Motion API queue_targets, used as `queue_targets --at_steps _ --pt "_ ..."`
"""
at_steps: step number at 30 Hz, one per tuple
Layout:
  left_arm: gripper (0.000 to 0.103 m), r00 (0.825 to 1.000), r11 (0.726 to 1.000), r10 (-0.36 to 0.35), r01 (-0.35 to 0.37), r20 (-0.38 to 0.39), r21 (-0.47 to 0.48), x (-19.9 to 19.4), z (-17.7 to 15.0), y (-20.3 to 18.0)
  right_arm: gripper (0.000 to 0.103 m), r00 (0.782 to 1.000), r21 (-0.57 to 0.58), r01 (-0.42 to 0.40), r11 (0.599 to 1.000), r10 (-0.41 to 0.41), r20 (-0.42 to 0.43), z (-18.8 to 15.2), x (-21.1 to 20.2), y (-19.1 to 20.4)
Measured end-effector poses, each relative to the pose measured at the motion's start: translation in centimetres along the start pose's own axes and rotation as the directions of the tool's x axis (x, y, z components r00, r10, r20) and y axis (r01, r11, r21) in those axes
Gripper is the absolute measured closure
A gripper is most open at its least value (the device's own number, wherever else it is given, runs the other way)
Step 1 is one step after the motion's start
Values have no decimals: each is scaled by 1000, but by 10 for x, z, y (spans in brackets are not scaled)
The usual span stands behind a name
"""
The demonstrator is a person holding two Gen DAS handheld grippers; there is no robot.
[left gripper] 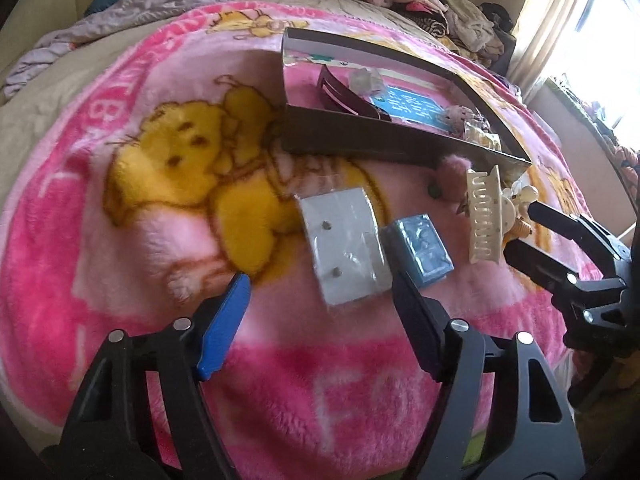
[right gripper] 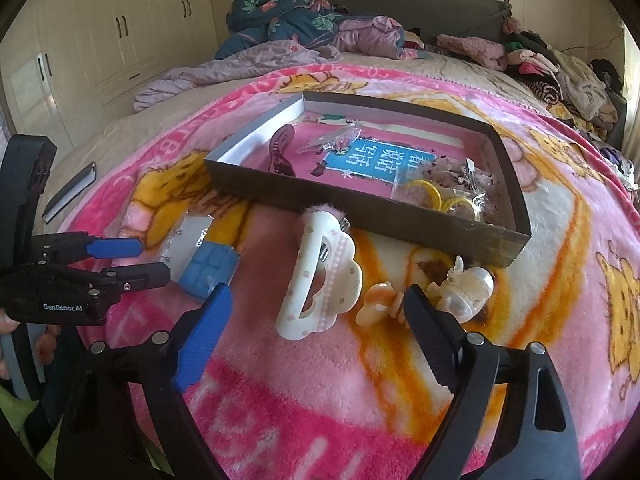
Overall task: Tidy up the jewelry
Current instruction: 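Move the left tool to the white card packet while the right tool nears the white claw clip, then grasp the white card packet with the left tool while the right tool grasps the white claw clip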
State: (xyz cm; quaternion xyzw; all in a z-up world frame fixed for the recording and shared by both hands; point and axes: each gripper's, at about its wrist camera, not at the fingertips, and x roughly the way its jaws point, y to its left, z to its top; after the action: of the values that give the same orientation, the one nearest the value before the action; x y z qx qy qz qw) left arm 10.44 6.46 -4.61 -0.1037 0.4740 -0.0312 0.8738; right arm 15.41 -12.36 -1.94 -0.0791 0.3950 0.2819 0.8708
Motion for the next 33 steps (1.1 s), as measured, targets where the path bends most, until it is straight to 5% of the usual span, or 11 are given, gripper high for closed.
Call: queue_targets --at_steps 9,13,20,33 --pt "41 1000 1000 -3 3 -19 -7 20 15 -3 33 1000 -9 1 1000 -2 -18 6 13 -4" --pt "69 1000 1000 -19 18 -16 -11 23 19 -2 42 1000 -18 4 1000 -5 -31 7 20 -3" --pt "77 999 998 -49 49 3 -39 19 19 6 63 999 -26 10 1000 -11 -41 10 28 -2" --pt "88 995 996 -56 61 78 -65 -16 19 21 66 1000 -19 -21 1000 21 -2 15 9 4"
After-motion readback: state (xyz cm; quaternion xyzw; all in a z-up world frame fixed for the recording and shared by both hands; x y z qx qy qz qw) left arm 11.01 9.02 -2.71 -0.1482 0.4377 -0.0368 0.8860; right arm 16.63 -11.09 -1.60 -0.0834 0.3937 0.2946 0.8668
